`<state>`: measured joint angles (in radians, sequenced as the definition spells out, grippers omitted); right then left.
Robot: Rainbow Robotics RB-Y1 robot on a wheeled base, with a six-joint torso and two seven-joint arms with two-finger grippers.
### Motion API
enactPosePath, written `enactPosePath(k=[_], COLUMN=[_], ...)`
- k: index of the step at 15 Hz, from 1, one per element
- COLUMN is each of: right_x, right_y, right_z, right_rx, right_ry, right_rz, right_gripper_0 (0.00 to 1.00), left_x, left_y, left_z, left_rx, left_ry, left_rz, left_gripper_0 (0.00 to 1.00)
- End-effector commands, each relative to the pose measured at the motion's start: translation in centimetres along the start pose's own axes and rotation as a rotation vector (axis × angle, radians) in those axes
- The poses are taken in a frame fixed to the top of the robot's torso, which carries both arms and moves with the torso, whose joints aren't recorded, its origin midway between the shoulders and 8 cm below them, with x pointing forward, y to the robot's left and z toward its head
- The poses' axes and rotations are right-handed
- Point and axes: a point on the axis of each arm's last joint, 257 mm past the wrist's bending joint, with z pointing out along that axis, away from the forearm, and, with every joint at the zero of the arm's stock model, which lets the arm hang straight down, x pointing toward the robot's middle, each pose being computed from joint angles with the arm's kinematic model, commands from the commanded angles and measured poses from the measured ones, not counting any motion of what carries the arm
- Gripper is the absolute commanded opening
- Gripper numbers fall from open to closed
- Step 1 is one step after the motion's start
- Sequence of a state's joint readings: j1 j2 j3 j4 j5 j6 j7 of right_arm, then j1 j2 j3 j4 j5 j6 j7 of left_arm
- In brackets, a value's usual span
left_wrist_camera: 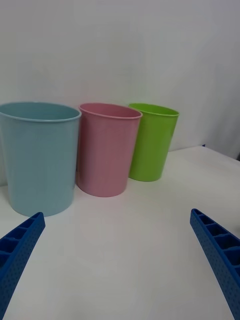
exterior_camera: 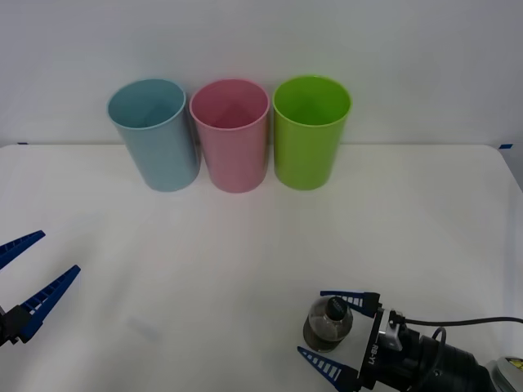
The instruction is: Grasp the object on the table and drop it into the matching bin: aluminum can to the light blue bin, PET bottle to the pink bin.
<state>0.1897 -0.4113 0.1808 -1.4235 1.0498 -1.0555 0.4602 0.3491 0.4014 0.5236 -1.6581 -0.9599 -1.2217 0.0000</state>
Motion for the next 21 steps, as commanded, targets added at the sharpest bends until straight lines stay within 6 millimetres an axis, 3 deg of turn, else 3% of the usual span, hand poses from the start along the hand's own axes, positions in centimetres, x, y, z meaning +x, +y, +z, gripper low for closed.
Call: enactPosePath(k=[1,11,17,21], right_x=[0.0,-1.1,-7.3,-13.9], right_y=[0.0,-1.1,-3.3,-5.0], right_z=[0.0,-0.4,0.5,1.1], right_rx=[0.002,0.032,0.07,0.101], right_ry=[0.0,-0.034,-0.133,-0.211], right_rz=[-0.004,0.008,0.012,0.058], right_gripper_0=[0.0,0.0,0.0,0.0], left_x=[0.0,0.0,0.0,0.0], left_y=[0.0,0.0,0.0,0.0], left_z=[0.0,0.0,0.0,0.0], left_rx=[0.0,0.0,0.0,0.0], left_ry=[0.0,0.0,0.0,0.0], left_rz=[0.0,0.0,0.0,0.0], left_gripper_0=[1.0,1.0,1.0,1.0])
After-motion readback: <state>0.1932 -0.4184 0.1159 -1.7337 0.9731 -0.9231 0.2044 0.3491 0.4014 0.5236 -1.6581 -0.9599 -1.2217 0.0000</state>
